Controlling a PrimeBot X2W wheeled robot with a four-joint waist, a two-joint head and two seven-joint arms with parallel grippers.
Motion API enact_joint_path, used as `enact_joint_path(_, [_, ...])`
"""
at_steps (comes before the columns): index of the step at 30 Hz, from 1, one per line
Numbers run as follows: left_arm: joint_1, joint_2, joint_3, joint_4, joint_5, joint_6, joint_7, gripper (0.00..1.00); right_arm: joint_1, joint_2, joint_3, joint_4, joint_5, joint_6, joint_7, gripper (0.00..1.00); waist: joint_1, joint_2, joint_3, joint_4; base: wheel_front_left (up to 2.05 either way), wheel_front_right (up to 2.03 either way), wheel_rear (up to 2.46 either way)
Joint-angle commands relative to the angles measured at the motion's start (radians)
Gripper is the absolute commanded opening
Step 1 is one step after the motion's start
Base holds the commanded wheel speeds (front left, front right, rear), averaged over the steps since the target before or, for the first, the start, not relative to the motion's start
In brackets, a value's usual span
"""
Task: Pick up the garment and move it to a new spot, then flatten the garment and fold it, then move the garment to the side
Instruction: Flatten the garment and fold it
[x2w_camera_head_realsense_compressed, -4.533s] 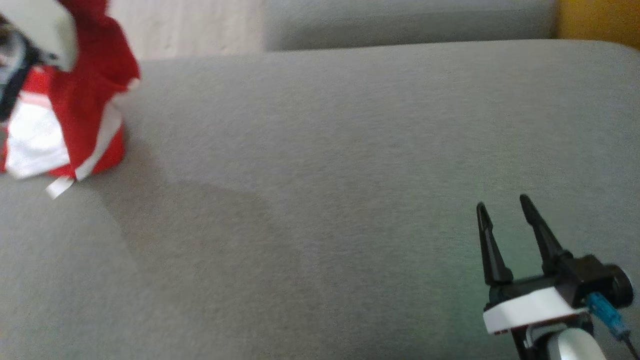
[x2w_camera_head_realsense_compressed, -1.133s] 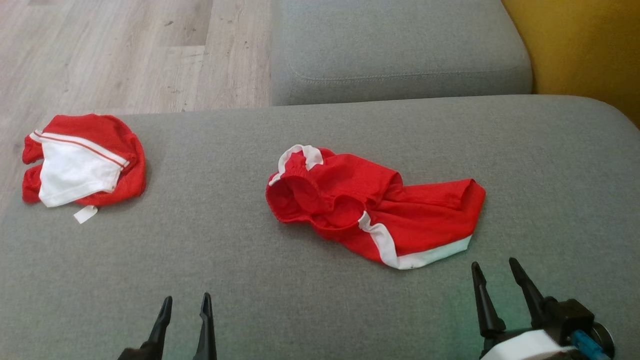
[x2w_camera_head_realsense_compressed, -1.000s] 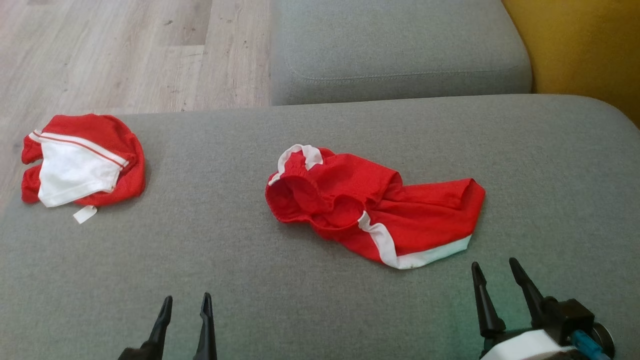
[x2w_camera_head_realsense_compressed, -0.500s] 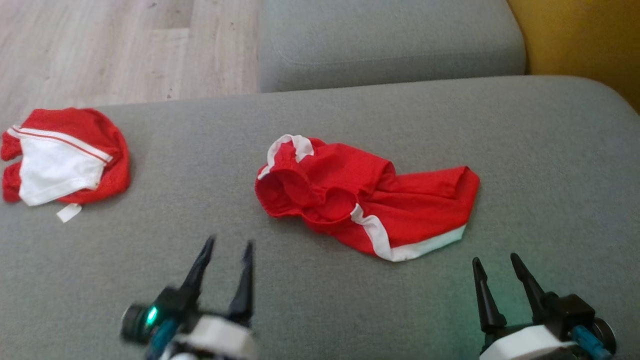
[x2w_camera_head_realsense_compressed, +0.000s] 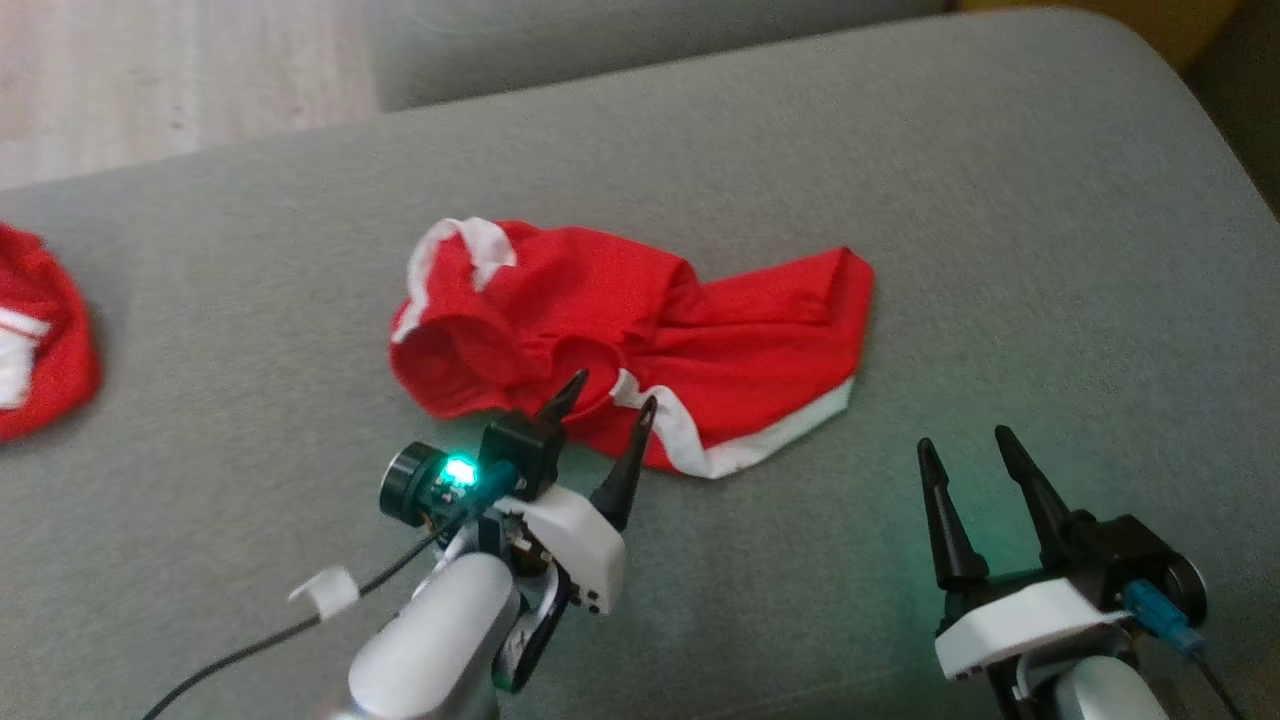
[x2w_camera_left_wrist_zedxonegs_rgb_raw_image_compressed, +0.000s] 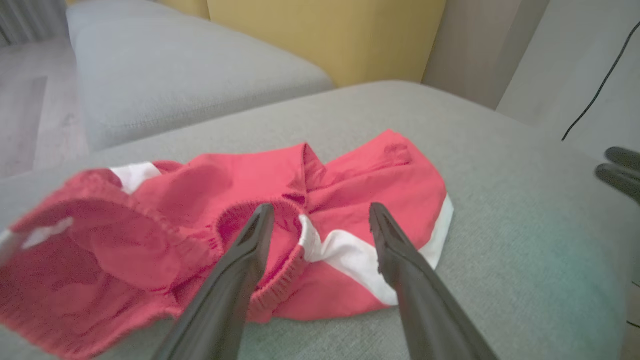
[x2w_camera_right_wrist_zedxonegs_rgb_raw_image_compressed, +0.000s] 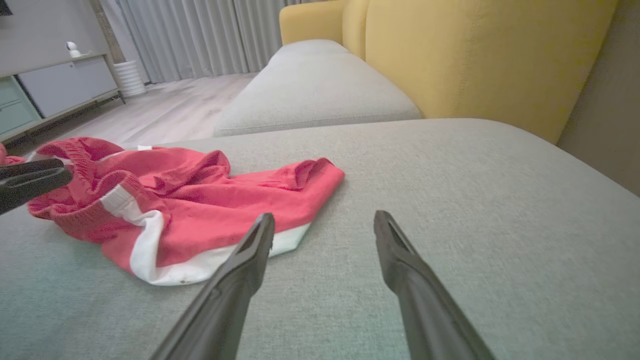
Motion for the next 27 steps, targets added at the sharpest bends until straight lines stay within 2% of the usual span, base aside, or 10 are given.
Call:
enact_joint_path(1, [-0.05,0.001,0.03,-0.021,0.006,0.0,0.001,1.0,-0.038,-0.006,0.025,-0.026,0.001,0.008,-0.014,1.0,-0.0003,0.0,0.039,-0.04,0.0,0.0,0.0])
enact_joint_path(5, [-0.093,-0.008,0.036,0.085,-0.002,0.011,0.044,1.0,-0.052,-0.006,0.026,-0.014,0.007,0.008,-0.024,1.0,-0.0003,0.0,0.061,-0.07,0.0,0.0,0.0])
enact_joint_path(9, [-0.122,-0.012,0.034,0.155,-0.011,-0.001,0.062,0.98,-0.058,-0.006,0.023,-0.004,0.012,0.008,-0.034,1.0,-0.0003,0.0,0.069,-0.077,0.0,0.0,0.0])
enact_joint_path(10, [-0.126,-0.014,0.032,0.166,-0.015,-0.008,0.069,0.61,-0.059,-0.006,0.022,-0.002,0.013,0.008,-0.036,1.0,-0.0003,0.0,0.069,-0.077,0.0,0.0,0.0])
enact_joint_path(12, [-0.132,-0.019,0.027,0.183,-0.02,-0.017,0.072,0.23,-0.058,-0.006,0.018,0.003,0.014,0.008,-0.039,1.0,-0.0003,0.0,0.068,-0.071,0.0,0.0,0.0])
enact_joint_path(13, [-0.137,-0.024,0.023,0.191,-0.02,-0.021,0.054,0.0,-0.059,-0.006,0.015,0.008,0.016,0.008,-0.042,1.0,-0.0003,0.0,0.064,-0.061,0.0,0.0,0.0])
enact_joint_path(21, [-0.123,-0.045,0.052,0.11,-0.04,0.005,-0.102,0.0,-0.047,-0.006,-0.012,0.021,0.011,0.008,-0.049,1.0,-0.0003,0.0,0.021,0.013,0.0,0.0,0.0])
enact_joint_path(24, [-0.084,-0.019,0.079,0.049,-0.053,0.029,-0.133,0.0,-0.036,-0.006,-0.024,0.025,0.007,0.008,-0.05,1.0,-0.0003,0.0,-0.003,0.047,0.0,0.0,0.0])
enact_joint_path(27, [-0.023,0.032,0.111,-0.015,-0.068,0.062,-0.139,0.0,-0.023,-0.006,-0.035,0.024,0.004,0.008,-0.049,1.0,-0.0003,0.0,-0.025,0.078,0.0,0.0,0.0])
